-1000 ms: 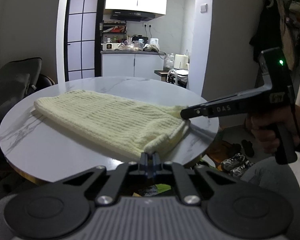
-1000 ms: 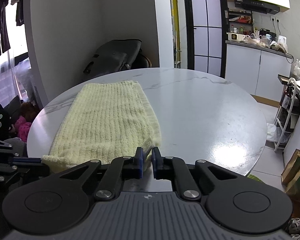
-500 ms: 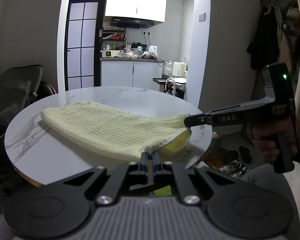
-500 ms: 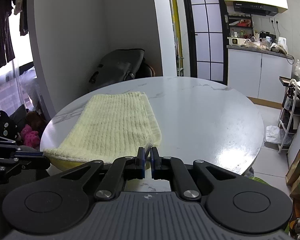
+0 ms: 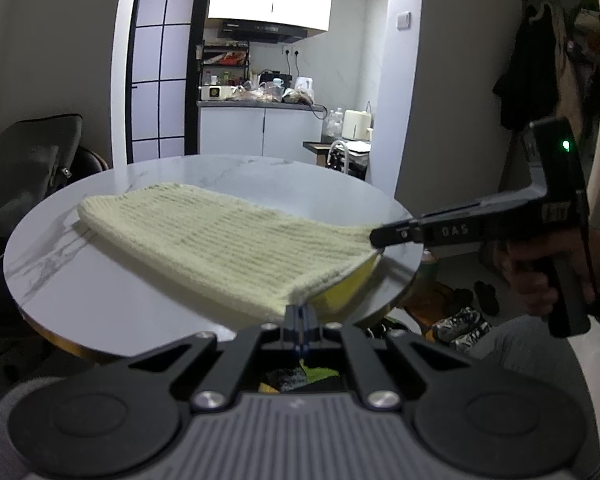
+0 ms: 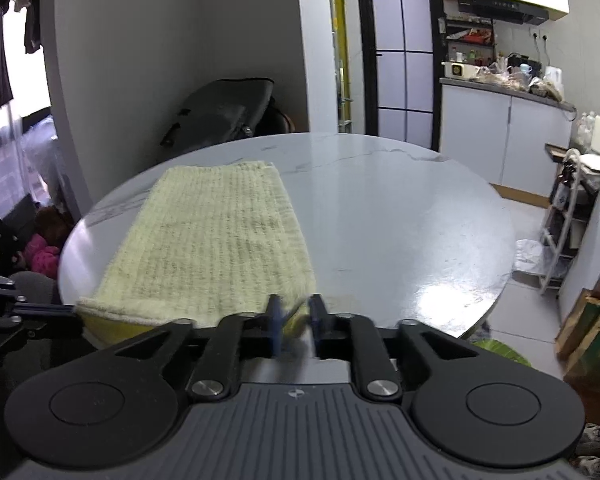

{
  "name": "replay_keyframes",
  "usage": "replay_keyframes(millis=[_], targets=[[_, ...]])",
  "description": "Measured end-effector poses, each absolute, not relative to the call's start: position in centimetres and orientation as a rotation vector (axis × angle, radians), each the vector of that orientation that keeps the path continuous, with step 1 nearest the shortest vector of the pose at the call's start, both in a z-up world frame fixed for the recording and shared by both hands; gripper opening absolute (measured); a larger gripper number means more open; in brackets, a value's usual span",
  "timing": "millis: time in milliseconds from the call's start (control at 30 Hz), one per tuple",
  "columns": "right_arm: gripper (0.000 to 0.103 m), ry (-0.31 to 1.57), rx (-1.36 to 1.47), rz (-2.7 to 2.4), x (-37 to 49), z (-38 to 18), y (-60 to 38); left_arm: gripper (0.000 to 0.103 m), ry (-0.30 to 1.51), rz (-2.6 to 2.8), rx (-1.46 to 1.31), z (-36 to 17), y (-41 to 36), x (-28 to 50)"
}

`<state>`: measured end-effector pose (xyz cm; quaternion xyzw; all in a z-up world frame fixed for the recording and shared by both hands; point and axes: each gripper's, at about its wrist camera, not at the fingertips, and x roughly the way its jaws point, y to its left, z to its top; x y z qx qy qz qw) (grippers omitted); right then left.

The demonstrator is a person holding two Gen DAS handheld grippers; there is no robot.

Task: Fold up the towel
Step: 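Close the left gripper on the towel end while the right gripper closes beside it, then lift the gripped towel end with both grippers and carry it over the opposite end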

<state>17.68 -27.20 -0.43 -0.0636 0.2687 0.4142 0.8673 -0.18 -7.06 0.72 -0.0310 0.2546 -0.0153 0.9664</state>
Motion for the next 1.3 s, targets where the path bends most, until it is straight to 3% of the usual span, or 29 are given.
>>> replay_keyframes(millis=[367, 467, 833, 1000, 1033, 1100, 1300], targets=[[0.040, 0.600, -0.117, 0.868, 18.2, -1.2, -26.5, 0.009, 0.531, -0.009, -0.073, 0.2, -7.2, -0.6], [0.029, 0.594, -0.133, 0.882, 17.9, -1.3, -26.3, 0.013, 0.529, -0.009, -0.070, 0.1, -7.3, -0.6], [0.010, 0.584, -0.109, 0.914, 17.7, -1.5, -26.6, 0.036, 0.519, -0.001, -0.052, 0.0, -7.8, 0.1], [0.007, 0.587, -0.097, 0.919, 17.8, -1.3, -26.8, 0.034, 0.511, -0.007, -0.053, -0.1, -7.9, 0.4], [0.007, 0.586, -0.097, 0.917, 17.8, -1.2, -26.8, 0.021, 0.512, -0.012, -0.057, -0.1, -7.9, 0.5], [0.006, 0.583, -0.098, 0.919, 17.7, -1.0, -26.8, 0.011, 0.517, -0.018, -0.064, -0.2, -7.7, 0.7], [0.006, 0.567, -0.103, 0.923, 17.4, -0.5, -27.2, 0.007, 0.498, -0.031, -0.078, 0.5, -7.4, 0.5]])
